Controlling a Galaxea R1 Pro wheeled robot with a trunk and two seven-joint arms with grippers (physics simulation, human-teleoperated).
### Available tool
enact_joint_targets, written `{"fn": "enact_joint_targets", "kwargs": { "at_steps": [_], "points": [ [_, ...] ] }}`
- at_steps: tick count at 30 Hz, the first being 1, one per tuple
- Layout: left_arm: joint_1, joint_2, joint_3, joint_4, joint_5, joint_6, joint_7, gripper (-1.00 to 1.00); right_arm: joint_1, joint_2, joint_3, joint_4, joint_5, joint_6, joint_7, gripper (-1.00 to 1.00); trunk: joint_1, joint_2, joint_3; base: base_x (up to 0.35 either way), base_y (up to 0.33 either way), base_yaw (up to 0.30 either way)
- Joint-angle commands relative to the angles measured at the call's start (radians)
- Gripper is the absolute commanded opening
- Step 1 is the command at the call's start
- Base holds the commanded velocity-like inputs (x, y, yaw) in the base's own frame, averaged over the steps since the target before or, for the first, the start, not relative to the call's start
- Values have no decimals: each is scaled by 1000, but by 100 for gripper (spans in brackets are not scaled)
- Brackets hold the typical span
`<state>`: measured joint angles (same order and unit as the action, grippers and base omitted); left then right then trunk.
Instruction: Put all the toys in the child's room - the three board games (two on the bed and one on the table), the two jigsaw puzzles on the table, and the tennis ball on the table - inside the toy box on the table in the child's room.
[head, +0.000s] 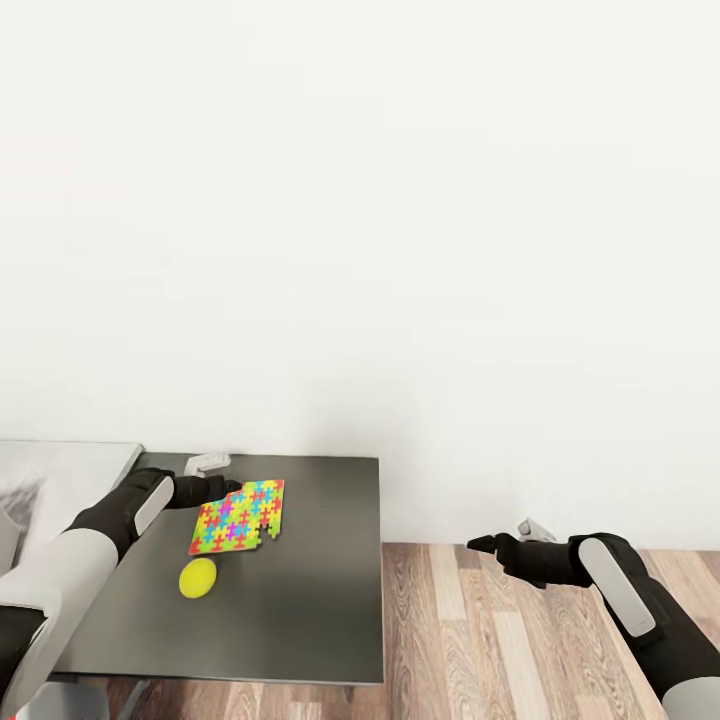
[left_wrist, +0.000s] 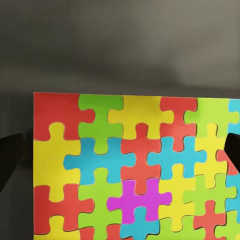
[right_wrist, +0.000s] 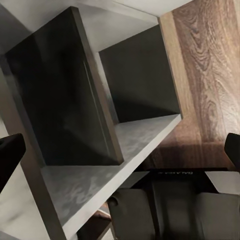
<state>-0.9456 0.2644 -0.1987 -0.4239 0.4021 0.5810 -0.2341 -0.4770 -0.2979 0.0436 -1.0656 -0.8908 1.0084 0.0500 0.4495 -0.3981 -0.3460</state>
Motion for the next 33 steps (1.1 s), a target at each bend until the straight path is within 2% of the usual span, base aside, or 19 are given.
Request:
{"fn": "enact_joint_targets", "kwargs": {
  "at_steps": [1, 12, 20, 33],
  "points": [
    [-1, 1, -4, -1, 1, 3, -1, 100, -1, -1, 1, -1, 6, 2, 5, 100, 1, -2, -2, 0, 0, 0],
    [1, 1, -5, -1, 1, 3, -1, 100, 0, 0, 4, 1, 9, -5, 4, 100, 1, -2, -2, 0, 0, 0],
    [1, 1, -4, -1, 1, 2, -2, 100, 0, -1, 15, 7, 9, -64, 4, 100, 1, -2, -2, 0, 0, 0],
    [1, 2, -4, -1, 1, 0, -2, 100, 0, -1, 11, 0, 6, -67, 5, 100, 1, -2, -5, 0, 0, 0]
  ]
}}
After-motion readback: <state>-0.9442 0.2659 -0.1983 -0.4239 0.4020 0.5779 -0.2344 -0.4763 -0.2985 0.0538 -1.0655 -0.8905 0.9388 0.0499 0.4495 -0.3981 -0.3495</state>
